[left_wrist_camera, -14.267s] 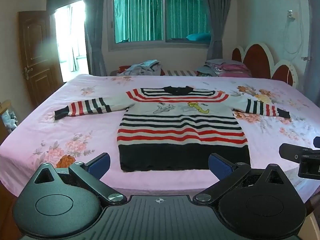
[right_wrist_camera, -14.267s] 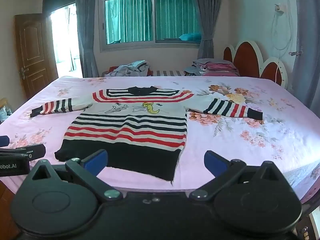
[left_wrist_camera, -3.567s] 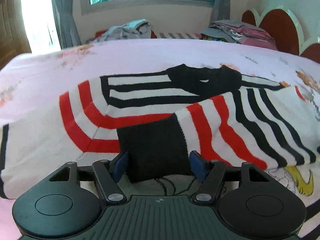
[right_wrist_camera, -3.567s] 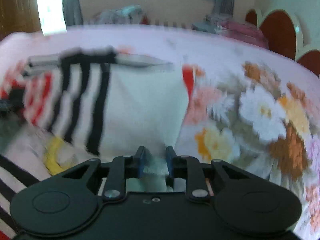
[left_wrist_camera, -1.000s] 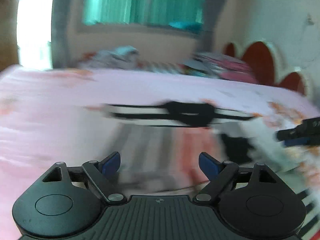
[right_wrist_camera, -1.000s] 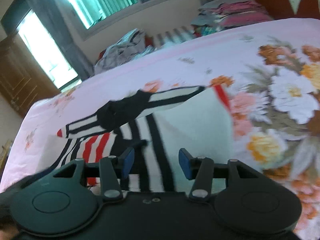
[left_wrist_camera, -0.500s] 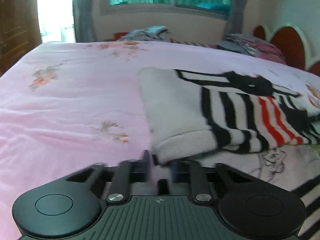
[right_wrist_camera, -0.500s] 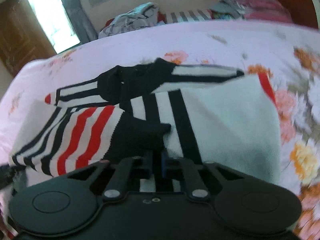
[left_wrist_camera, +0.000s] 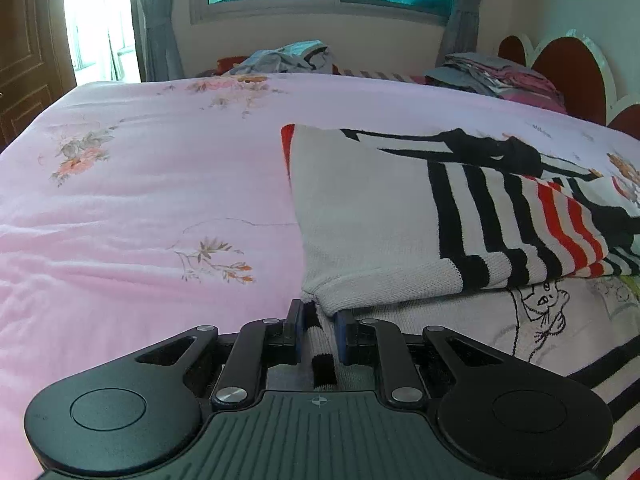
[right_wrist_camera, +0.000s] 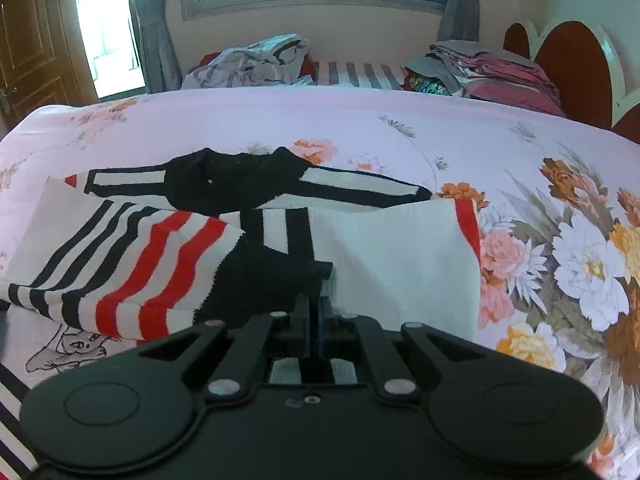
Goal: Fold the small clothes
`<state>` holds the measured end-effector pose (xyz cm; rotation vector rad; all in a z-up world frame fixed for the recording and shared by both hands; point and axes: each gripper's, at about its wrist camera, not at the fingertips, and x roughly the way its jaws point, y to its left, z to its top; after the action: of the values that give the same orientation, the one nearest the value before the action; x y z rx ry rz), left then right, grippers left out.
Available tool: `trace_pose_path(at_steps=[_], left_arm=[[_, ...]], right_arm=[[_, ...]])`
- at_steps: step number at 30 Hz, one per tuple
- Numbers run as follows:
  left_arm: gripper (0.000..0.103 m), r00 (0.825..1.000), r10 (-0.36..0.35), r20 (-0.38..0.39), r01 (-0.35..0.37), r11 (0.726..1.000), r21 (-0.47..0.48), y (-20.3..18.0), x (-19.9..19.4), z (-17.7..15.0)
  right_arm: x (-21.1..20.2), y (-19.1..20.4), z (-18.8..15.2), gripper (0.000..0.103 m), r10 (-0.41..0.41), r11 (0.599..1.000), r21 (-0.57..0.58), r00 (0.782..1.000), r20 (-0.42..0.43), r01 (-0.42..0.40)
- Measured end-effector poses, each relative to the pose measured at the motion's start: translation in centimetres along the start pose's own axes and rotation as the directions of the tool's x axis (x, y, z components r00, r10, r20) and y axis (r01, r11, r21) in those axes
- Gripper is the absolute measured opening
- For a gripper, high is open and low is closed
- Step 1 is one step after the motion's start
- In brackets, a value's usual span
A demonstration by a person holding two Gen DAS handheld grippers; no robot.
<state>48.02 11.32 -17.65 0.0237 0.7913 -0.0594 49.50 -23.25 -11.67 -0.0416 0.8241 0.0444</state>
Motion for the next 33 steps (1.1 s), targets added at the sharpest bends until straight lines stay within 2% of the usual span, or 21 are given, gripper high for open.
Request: trace_pose_path(at_steps=[5, 7, 8, 9, 11, 13, 15, 16, 17, 19, 21, 24, 26, 28, 29, 32, 33], left_arm=[[0.016, 1.0, -0.029, -0.012, 0.029, 1.0, 0.012, 0.4, -0.4, 0.3], [0.022, 0.999, -0.009, 0.048, 0.008, 1.0, 0.021, 1.3, -2.2, 0.0], [0.026, 0.996, 0.006, 0.091, -0.008, 1.0, 0.022, 1.7, -3.3, 0.0], [0.028, 0.991, 0.0, 0.136, -0.003, 1.0, 0.023, 1.9, -4.4, 0.1], [0.029, 0.982, -0.052, 0.18, 0.049, 0.999, 0.02, 1.4, -5.3, 1.0], [0.029, 0.983, -0.111, 0.148, 0.104, 0.993, 0.051, -0.6, -3.8, 2.0], [0.029, 0.993, -0.107, 0.058, 0.103, 0.992, 0.075, -2.5, -1.1, 2.2], [0.029, 0.996, -0.093, 0.015, 0.091, 0.992, 0.084, -2.9, 0.3, 1.9], [0.03, 0.996, -0.089, 0.021, 0.086, 0.992, 0.093, -3.1, 0.9, 1.7], [0.03, 0.995, -0.099, -0.003, 0.099, 0.993, 0.069, -2.7, 1.2, 2.6], [0.03, 0.994, -0.111, -0.001, 0.111, 0.993, 0.028, -2.0, 1.8, 4.2], [0.03, 0.994, -0.106, 0.01, 0.105, 0.993, 0.057, -2.1, 3.8, 7.0], [0.03, 0.994, -0.112, -0.019, 0.113, 0.991, 0.066, -2.0, 6.0, 8.9], [0.03, 0.993, -0.107, -0.04, 0.109, 0.992, 0.063, -1.2, 8.8, 10.5], [0.03, 0.993, -0.114, -0.035, 0.116, 0.992, 0.049, -0.6, 9.8, 11.2], [0.03, 0.994, -0.101, -0.04, 0.099, 0.995, -0.03, 1.0, 11.3, 12.5], [0.03, 0.994, -0.095, -0.046, 0.092, 0.995, -0.047, 1.2, 11.2, 12.8]], right_arm=[[1.2, -0.2, -0.6, 0.004, 0.003, 1.0, 0.023, 0.999, -0.041, -0.002], [0.3, -0.2, 0.1, 0.006, -0.013, 1.0, 0.02, 0.999, -0.037, 0.014], [-0.9, -0.2, 0.5, 0.014, -0.024, 1.0, 0.011, 1.0, 0.004, 0.024], [-1.8, -0.2, 0.8, 0.019, -0.02, 1.0, 0.004, 0.999, 0.036, 0.02], [-2.4, 0.0, 1.4, 0.019, 0.011, 1.0, 0.001, 0.999, 0.048, -0.011], [-1.4, 0.7, 1.7, 0.017, 0.052, 0.999, 0.0, 0.998, 0.031, -0.052], [0.2, 1.5, 1.5, 0.012, 0.059, 0.998, -0.014, 0.998, -0.008, -0.06], [1.4, 1.6, 1.2, 0.012, 0.034, 0.999, -0.017, 0.998, -0.06, -0.035], [2.5, 1.4, 0.7, 0.012, 0.013, 1.0, -0.014, 0.993, -0.116, -0.014], [2.1, 0.8, 1.0, 0.011, 0.034, 0.999, 0.02, 0.994, -0.101, -0.032], [1.3, 0.4, 1.8, 0.013, 0.043, 0.998, 0.036, 0.998, -0.037, -0.042], [2.7, -0.5, 3.5, 0.015, 0.03, 0.997, 0.071, 0.999, -0.021, -0.028], [4.3, -1.0, 4.7, 0.015, 0.016, 0.998, 0.063, 1.0, -0.024, -0.015], [6.3, -1.7, 5.3, 0.013, -0.012, 0.998, 0.054, 0.998, -0.064, 0.015], [7.6, -2.2, 5.4, 0.012, -0.046, 0.997, 0.062, 0.993, -0.11, 0.053], [7.6, -2.9, 5.4, 0.012, -0.039, 0.996, 0.072, 0.993, -0.112, 0.047], [7.1, -2.7, 5.5, 0.017, -0.042, 0.997, 0.066, 0.993, -0.11, 0.049]])
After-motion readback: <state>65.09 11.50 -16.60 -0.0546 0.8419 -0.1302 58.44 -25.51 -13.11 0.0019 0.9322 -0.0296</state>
